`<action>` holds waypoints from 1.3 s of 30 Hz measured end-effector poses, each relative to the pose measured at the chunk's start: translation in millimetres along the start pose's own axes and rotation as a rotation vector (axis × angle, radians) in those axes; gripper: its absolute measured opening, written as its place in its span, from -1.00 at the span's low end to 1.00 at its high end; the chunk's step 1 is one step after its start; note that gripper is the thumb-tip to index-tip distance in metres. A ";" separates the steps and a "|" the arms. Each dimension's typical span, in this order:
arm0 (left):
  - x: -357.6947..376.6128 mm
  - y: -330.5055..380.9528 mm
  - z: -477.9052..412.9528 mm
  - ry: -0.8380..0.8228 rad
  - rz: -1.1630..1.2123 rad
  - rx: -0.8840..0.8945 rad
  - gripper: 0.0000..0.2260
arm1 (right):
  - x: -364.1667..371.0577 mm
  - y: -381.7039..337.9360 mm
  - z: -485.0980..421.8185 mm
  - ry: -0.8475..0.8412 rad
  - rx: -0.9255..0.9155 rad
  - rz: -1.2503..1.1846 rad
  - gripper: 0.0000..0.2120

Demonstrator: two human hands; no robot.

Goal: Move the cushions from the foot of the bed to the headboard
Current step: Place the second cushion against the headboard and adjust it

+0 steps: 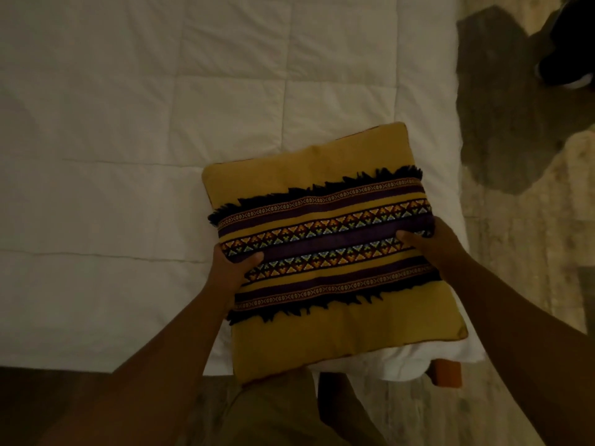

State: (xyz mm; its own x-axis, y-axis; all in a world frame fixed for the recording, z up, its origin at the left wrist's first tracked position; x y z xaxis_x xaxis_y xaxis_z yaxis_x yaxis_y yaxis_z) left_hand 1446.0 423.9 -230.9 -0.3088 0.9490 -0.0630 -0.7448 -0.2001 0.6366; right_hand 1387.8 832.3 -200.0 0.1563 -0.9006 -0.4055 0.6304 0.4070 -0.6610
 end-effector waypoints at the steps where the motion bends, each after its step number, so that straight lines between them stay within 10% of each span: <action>1: 2.1 1.4 2.3 0.005 0.030 0.009 -0.17 | -4.3 -11.4 -4.3 0.001 -0.018 0.009 -0.51; 6: 13.8 2.6 10.1 0.040 0.194 0.028 -0.11 | -16.5 -75.8 -30.5 -0.013 -0.086 0.037 -0.68; 18: 40.2 -67.1 35.2 0.153 0.441 -0.215 -0.20 | 27.4 -149.6 -89.6 -0.119 -0.200 0.373 -0.39; 39: 48.1 -115.1 6.1 0.320 0.069 -0.141 0.07 | 74.2 -109.7 -165.1 -0.106 -0.206 0.547 -0.33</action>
State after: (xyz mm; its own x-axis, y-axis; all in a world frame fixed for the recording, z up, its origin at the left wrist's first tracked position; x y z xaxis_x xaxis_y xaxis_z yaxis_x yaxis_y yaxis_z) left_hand 1520.5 494.0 -302.5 -0.5145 0.8122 -0.2750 -0.7831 -0.3144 0.5365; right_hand 1204.7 746.0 -261.8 0.4986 -0.5580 -0.6633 0.2784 0.8278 -0.4870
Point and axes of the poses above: each hand's wrist, its own z-axis away from the middle knuckle, its own x-axis out of the palm, y = z × x, the point moved 4 cm from there along -z, towards the middle knuckle, and after that the axes turned 5 degrees about z, right-handed, at the moved point
